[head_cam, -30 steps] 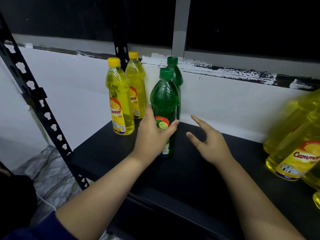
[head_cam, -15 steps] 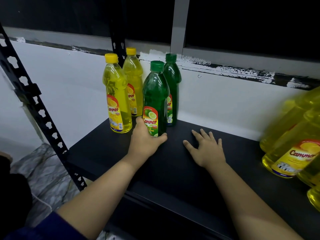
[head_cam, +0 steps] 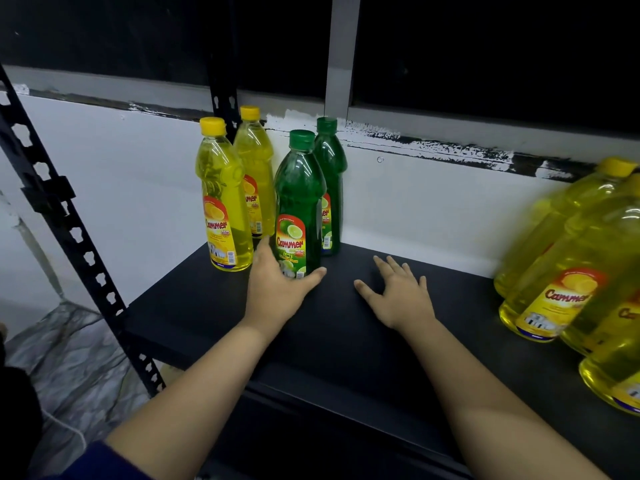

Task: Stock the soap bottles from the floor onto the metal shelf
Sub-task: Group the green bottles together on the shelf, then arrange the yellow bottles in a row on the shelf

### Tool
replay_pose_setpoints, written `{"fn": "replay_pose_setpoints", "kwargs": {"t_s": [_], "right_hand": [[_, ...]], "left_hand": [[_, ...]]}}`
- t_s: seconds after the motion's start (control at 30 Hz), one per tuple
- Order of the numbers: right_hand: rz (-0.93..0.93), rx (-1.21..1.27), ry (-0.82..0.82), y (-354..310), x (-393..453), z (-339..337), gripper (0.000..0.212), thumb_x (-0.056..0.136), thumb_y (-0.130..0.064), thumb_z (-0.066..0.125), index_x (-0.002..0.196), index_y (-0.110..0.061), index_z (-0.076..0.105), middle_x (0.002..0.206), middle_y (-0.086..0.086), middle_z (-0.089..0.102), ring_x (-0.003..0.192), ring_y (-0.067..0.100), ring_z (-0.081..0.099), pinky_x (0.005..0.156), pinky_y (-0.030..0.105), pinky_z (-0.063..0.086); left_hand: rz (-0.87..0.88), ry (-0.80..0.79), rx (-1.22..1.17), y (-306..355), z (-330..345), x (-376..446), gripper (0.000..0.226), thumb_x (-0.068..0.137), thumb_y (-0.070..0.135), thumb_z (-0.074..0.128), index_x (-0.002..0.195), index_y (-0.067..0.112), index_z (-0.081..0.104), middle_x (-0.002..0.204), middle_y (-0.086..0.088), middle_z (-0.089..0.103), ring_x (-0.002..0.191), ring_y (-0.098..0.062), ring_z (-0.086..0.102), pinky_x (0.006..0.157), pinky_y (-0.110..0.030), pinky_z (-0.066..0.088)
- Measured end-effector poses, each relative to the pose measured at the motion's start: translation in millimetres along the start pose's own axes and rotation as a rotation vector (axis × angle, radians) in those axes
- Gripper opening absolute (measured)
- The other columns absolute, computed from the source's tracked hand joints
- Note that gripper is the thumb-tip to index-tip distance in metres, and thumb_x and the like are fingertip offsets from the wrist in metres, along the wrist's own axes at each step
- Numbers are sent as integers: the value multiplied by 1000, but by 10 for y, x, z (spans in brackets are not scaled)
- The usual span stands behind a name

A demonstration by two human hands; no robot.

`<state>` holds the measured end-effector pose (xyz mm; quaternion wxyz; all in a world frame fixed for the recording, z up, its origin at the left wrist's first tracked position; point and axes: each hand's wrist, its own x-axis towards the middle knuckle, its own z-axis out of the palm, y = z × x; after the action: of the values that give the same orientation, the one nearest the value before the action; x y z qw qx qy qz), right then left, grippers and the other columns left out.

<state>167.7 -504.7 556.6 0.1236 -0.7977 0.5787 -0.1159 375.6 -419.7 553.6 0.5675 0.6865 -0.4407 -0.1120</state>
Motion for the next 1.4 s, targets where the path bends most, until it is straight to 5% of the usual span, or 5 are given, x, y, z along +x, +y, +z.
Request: {"fn": "replay_pose_setpoints", "kwargs": {"t_s": [0.23, 0.77, 1.03, 1.23, 1.4], "right_hand": [[-85, 223, 399, 31, -413, -578, 76, 96, -65, 56, 159, -28, 38, 159, -1, 46, 144, 25, 45, 111, 46, 46], [-19, 157, 1120, 1104, -1747, -1485, 61, 95, -35, 76, 146, -12, 53, 125, 3, 62, 114, 23, 57, 96, 39, 49], [176, 131, 1223, 1522, -1978, -1348, 82, 89, -37, 82, 156, -11, 40, 146, 10, 48, 137, 27, 46, 113, 44, 43], [347, 373, 1013, 1748, -1817, -1129, 117, 80, -49, 87, 164, -23, 10, 164, 7, 36, 150, 23, 37, 116, 51, 43], [423, 301, 1053, 1741, -1616, -941, 103, 87, -47, 82, 162, -7, 24, 152, 17, 42, 143, 34, 38, 116, 46, 36]], "left_hand": [[264, 134, 60, 362, -281, -488, 82, 85, 48, 78, 150, 13, 42, 136, 1, 48, 128, -13, 49, 99, -19, 41], [508, -368, -135, 1389, 1181, -666, 64, 88, 35, 79, 143, 19, 51, 132, 11, 53, 122, -7, 54, 101, -13, 40], [494, -561, -205, 1808, 1983, -942, 77, 85, 45, 80, 147, 17, 44, 141, 3, 53, 124, -13, 55, 103, -31, 49], [404, -514, -132, 2014, 2414, -1069, 91, 78, 69, 76, 144, 15, 44, 137, -2, 52, 123, -21, 57, 93, -40, 58], [396, -537, -10, 1984, 2565, -1033, 81, 82, 64, 75, 136, 10, 46, 130, -8, 57, 118, -29, 61, 87, -40, 58]]}}
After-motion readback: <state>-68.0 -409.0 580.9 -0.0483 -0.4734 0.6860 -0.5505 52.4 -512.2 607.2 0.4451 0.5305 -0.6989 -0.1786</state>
